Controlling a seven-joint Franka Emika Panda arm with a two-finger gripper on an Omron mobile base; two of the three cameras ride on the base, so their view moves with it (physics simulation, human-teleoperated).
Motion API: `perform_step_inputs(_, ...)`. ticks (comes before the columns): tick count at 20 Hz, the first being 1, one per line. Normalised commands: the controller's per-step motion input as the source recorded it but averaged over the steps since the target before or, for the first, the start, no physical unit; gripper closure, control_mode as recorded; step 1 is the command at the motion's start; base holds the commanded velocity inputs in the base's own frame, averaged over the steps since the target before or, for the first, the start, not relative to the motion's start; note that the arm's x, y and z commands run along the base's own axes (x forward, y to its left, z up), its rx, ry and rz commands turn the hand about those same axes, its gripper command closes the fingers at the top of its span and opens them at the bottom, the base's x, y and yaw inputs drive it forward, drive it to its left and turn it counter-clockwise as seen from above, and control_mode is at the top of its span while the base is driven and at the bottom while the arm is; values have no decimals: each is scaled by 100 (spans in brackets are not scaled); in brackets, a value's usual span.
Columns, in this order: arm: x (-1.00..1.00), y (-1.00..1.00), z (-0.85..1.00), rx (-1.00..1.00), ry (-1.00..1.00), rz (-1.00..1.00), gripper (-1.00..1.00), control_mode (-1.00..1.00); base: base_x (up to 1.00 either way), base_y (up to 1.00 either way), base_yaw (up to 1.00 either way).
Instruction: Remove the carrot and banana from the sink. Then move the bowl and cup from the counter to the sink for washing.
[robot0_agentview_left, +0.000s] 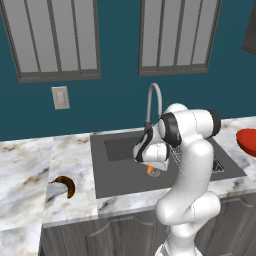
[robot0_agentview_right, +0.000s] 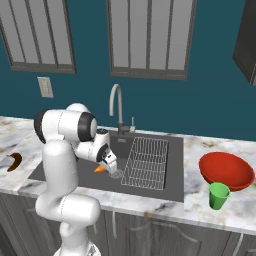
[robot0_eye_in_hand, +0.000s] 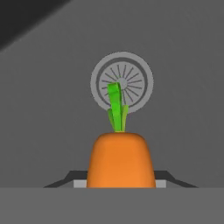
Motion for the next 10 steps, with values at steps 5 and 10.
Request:
perform_step_inputs(5, -12, 8, 37, 0, -7, 0, 100, -100, 0, 0, 0)
perform_step_inputs(10, -2, 6, 44, 0, 0, 0, 100, -100, 0, 0, 0)
